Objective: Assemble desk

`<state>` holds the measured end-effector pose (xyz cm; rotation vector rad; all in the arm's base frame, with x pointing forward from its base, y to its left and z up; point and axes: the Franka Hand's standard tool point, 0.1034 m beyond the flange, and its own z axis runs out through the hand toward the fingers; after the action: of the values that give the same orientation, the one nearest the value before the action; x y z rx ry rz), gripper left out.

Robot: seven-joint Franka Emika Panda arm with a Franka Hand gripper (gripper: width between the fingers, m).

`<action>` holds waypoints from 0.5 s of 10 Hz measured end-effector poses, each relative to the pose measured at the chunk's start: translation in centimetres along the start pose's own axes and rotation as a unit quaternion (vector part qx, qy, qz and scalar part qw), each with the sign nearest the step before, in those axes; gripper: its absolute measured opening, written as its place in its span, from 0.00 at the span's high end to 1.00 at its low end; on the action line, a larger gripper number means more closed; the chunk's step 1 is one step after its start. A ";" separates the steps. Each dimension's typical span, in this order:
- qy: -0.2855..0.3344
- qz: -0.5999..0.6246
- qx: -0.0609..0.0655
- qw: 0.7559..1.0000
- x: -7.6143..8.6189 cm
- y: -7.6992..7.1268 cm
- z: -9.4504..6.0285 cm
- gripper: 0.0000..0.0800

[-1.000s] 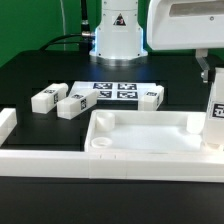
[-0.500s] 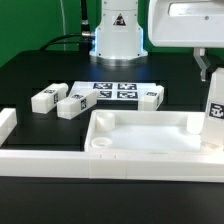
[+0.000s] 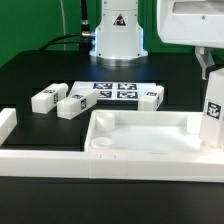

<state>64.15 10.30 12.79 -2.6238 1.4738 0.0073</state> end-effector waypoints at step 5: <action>-0.006 0.113 0.012 0.994 -0.3 0.0 0.1 0.63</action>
Offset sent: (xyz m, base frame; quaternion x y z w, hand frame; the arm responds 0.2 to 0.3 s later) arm 0.0000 0.0000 0.0000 0.0000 0.0000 0.1938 0.9810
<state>64.03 10.54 12.75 -2.4202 1.7453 0.0267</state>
